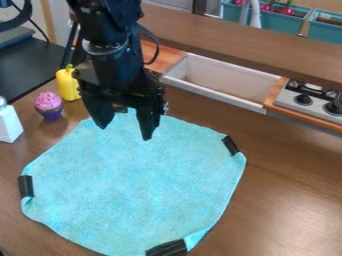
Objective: Fold the cloth from top left to bottom right
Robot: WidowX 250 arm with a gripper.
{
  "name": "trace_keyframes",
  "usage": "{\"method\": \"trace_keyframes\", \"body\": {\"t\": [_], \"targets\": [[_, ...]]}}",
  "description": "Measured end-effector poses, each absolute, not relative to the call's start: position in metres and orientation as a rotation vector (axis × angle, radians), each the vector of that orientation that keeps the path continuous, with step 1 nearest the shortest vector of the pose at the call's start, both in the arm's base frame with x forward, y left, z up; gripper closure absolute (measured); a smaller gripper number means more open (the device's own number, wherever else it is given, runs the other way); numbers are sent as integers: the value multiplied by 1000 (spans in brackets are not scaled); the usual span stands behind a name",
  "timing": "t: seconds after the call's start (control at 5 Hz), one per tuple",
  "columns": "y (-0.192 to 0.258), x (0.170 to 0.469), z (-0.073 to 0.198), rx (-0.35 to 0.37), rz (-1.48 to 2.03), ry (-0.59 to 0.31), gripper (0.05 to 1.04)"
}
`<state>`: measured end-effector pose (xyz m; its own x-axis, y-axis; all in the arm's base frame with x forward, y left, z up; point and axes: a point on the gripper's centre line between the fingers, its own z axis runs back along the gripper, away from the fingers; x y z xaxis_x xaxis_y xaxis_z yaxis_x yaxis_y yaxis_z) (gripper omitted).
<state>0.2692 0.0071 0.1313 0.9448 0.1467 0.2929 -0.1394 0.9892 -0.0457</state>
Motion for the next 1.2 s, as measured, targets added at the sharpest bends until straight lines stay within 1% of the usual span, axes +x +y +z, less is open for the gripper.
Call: {"method": "trace_keyframes", "body": {"t": [0.2,0.4,0.6,0.8,1.0,1.2], "targets": [[7,268,126,-28,137,-279,83],[37,280,117,-25,60,-282,84],[57,287,110,-89,-77,-276,84],[78,294,108,-110,-182,-317,84],[94,308,103,-56,-323,-353,84],[115,330,96,78,-364,-375,84]]}}
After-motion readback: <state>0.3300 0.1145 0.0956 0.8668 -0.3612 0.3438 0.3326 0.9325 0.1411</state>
